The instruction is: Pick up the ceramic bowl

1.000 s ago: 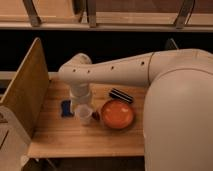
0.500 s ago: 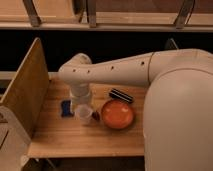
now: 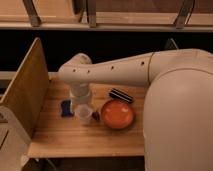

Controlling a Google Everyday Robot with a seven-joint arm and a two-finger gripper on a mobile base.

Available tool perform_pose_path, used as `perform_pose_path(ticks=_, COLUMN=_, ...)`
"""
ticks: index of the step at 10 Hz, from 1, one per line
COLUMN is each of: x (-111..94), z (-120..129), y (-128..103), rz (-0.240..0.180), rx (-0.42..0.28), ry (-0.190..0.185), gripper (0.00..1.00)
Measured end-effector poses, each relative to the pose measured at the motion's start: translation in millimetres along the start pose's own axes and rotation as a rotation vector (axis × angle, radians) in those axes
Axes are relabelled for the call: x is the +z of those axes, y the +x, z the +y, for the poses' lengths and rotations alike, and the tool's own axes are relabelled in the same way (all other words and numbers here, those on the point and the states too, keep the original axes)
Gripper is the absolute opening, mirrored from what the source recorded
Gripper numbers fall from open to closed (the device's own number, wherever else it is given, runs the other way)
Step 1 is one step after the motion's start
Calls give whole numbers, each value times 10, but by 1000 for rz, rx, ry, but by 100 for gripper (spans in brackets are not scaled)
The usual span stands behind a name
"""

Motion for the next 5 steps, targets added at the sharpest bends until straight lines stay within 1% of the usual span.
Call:
perform_pose_path(ticks=3, x=0, z=0, y=0, rz=0, rx=0, ry=0, gripper=65)
perform_pose_path(ticks=5, x=-14, z=-5, y=-12, rz=-7, rx=0, ry=0, gripper=65)
